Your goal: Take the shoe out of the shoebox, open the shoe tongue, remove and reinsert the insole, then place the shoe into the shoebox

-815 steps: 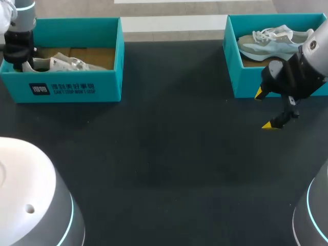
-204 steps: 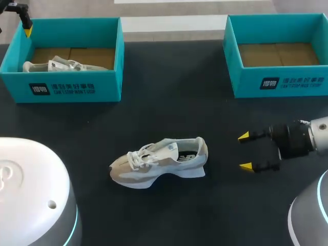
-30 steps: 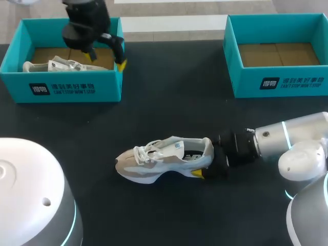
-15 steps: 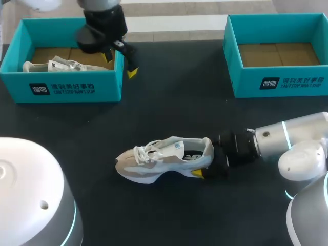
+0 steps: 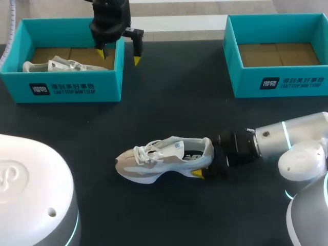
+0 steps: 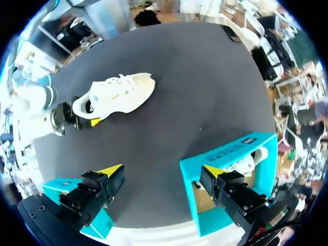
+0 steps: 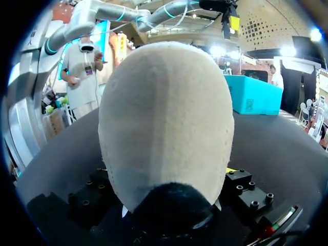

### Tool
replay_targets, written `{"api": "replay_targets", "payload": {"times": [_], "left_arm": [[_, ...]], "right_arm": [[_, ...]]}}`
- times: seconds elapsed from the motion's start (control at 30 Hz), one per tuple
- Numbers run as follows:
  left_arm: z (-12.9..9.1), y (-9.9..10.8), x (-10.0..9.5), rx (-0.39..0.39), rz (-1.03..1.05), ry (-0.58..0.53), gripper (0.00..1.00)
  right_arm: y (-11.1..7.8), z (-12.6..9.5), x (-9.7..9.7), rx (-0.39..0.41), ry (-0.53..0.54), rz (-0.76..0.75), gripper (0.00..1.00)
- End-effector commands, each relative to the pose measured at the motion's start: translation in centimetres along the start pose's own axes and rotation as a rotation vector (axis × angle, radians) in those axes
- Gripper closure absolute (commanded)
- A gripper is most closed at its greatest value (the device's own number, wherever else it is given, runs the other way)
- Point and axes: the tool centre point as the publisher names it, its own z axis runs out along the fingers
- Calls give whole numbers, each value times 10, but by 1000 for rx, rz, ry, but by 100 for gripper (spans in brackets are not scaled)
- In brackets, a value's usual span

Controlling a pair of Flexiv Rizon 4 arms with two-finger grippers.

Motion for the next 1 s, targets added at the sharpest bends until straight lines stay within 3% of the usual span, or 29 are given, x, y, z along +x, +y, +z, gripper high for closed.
{"api": "replay_targets", "payload": {"times": [0.03,0.27,0.33,0.43,0.57,0.6,0.63,0.7,0.77,0.87,1.0], "left_arm": [[0,0,-3,30,-464,13,0],[0,0,-3,30,-464,13,0],[-1,-5,-4,50,-677,-122,0],[7,-22,-12,-14,-970,-215,0],[15,-43,-19,-60,-1402,-259,0],[15,-48,-20,-37,-1469,-295,0],[15,-53,-22,-77,-1561,-269,0],[17,-60,-27,-48,-1704,-265,0],[18,-66,-36,-83,-1770,-285,0],[20,-82,-53,-43,-1782,-326,0],[20,-82,-53,-43,-1782,-326,0]], "right_arm": [[-4,3,-3,8,-1,1,100],[-4,3,-3,8,-1,1,100],[-4,3,-3,8,-1,1,100],[-4,3,-3,8,-1,1,100],[-4,3,-3,8,-1,1,100],[-4,3,-3,8,-1,1,100],[-4,3,-3,8,-1,1,100],[-4,3,-3,8,-1,1,100],[-4,3,-3,8,-1,1,100],[-4,3,-3,8,-1,1,100],[-4,3,-3,8,-1,1,100]]}}
